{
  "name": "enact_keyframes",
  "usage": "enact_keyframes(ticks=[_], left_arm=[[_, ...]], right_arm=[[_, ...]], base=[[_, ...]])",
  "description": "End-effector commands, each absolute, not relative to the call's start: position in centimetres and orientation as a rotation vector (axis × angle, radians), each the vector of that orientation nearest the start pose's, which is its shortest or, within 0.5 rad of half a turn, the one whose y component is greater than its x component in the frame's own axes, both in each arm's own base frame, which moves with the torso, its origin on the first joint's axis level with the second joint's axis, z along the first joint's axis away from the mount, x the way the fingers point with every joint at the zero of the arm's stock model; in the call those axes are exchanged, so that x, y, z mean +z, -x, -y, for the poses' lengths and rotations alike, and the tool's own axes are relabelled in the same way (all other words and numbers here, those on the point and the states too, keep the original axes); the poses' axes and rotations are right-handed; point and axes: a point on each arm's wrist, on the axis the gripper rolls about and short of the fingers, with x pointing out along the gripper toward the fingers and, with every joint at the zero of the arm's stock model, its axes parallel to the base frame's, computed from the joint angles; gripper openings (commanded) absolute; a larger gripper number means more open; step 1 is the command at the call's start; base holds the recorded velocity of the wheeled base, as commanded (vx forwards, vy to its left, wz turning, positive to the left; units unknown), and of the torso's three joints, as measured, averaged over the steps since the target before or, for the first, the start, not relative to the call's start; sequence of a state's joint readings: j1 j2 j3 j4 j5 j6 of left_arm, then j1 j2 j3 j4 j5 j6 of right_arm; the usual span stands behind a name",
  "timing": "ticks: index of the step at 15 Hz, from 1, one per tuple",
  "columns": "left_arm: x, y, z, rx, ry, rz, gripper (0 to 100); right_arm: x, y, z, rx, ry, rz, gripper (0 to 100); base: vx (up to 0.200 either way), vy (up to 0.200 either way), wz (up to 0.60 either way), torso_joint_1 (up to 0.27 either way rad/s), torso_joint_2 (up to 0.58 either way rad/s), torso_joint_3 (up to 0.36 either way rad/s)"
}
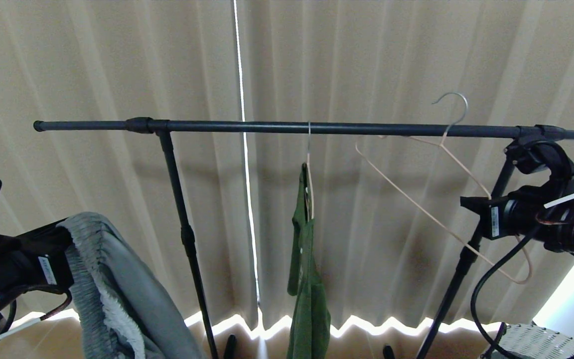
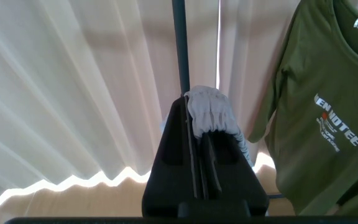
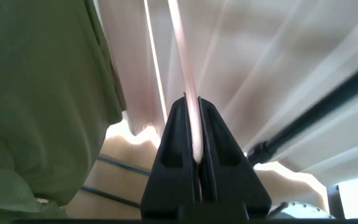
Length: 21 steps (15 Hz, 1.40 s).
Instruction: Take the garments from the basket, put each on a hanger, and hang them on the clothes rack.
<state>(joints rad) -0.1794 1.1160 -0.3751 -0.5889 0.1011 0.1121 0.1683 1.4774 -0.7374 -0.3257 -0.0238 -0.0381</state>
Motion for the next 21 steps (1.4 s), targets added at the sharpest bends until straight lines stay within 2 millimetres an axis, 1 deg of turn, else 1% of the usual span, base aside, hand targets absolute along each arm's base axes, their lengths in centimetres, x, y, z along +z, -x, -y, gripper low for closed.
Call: enact_keyframes(ticks=[1,3,5,8,10,12,21], left_arm=[[19.1,-14.8,2.5,-0.087,-0.134,-0.15,0],[19.1,-14.8,2.4,-0.087,-0.133,-0.149,0],[19.1,-14.8,2.4,-0.087,-0.133,-0.149,0],[19.1,-14.8,2.5,-0.087,-0.134,-0.15,0],[19.1,-14.8,2.4,-0.085,-0.137,-0.15,0],[19.1,-14.8,2.3,-0.079,-0.138,-0.151,0],[19.0,-14.9,2.2,-0.068,-0.148,-0.156,0]], right_arm=[[19.2,-23.9,-4.0,0.15,0.081,-0.424,0],[18.5,-24.2,-4.1,0.152,0.083,-0.451,0],[17.7,-23.7,-4.2,0.159,0.089,-0.48,0],[17.6,-22.5,-4.0,0.159,0.089,-0.478,0],[17.9,-22.0,-3.9,0.159,0.086,-0.446,0],[17.7,-21.8,-3.8,0.157,0.086,-0.438,0],[17.6,-21.9,-3.8,0.158,0.088,-0.429,0]], base=[[0.0,0.0,0.0,0.0,0.0,0.0],[0.0,0.0,0.0,0.0,0.0,0.0],[0.0,0.0,0.0,0.0,0.0,0.0],[0.0,0.0,0.0,0.0,0.0,0.0],[0.0,0.0,0.0,0.0,0.0,0.0],[0.0,0.0,0.0,0.0,0.0,0.0],[-0.2,0.0,0.0,0.0,0.0,0.003]])
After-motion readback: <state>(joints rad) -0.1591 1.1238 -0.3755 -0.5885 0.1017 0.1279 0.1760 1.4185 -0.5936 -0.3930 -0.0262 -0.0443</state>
